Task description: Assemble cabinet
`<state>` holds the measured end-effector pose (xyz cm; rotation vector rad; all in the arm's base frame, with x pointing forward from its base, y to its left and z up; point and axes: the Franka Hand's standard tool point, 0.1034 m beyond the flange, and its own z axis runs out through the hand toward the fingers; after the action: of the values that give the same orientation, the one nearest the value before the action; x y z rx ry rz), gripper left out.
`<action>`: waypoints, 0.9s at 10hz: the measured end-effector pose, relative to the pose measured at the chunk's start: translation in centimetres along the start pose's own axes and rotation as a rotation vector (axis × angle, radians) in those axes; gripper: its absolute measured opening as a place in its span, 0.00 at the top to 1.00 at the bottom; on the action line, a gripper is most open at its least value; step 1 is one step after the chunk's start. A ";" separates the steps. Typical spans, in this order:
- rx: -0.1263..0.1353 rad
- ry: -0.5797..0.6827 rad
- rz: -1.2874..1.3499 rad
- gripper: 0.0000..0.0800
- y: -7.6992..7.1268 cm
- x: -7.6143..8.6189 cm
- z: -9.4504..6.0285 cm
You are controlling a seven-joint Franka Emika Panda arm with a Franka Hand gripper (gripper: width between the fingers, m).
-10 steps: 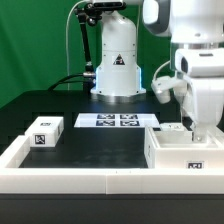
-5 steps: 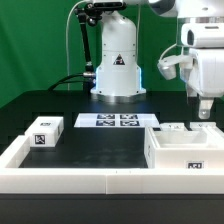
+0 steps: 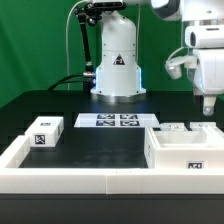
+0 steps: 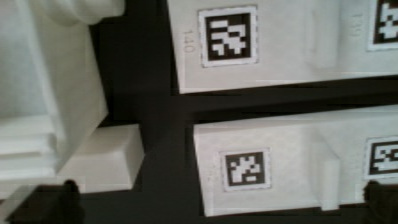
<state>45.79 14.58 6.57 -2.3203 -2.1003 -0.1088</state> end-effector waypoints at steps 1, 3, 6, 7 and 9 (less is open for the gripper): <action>0.008 0.017 0.005 0.00 -1.4 0.9 1.1; 0.003 0.045 -0.006 0.00 -2.7 2.6 2.4; 0.013 0.060 -0.007 0.00 -4.0 3.0 3.9; 0.023 0.058 -0.013 0.00 -4.4 2.8 4.3; 0.025 0.057 -0.005 0.00 -4.3 2.4 4.4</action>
Offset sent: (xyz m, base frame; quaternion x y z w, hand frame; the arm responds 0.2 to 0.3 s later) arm -0.0225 0.0244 -0.0269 -0.0240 0.0064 -0.0073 0.9997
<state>41.92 17.66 2.16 -2.2695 -2.0692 -0.1459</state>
